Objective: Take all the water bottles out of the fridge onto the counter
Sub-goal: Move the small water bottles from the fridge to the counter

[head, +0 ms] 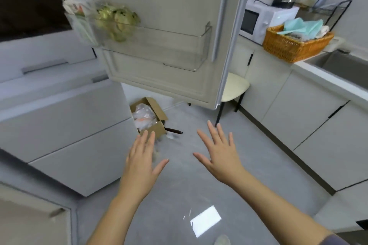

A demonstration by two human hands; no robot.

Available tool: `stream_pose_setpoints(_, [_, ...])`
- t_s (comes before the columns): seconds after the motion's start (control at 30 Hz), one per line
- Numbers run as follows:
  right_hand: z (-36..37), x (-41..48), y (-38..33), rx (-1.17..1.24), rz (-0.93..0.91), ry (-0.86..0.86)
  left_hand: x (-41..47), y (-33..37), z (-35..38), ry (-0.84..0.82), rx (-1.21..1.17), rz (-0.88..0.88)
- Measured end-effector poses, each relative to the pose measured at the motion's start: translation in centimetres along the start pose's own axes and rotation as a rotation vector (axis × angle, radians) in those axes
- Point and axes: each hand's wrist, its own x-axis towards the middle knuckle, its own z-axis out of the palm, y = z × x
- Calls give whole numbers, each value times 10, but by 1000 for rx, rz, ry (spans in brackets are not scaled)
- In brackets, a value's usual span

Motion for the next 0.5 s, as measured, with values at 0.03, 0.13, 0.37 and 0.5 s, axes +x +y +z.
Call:
stream_pose_setpoints(0.03, [-1,7,-9,5,-22,4,1,-7,-6,13,3,-7])
stream_pose_setpoints(0.13, [2,38,-43,4,-120,5,8,-34,-27,61,24,-66])
stream_pose_setpoints(0.37, [17,132,-121,5,-301,-36,45,-107,-68,103,134,-180])
stream_pose_setpoints(0.5, [12,202,-171,25,-387,-61,79,-154,-95,153,190,-230])
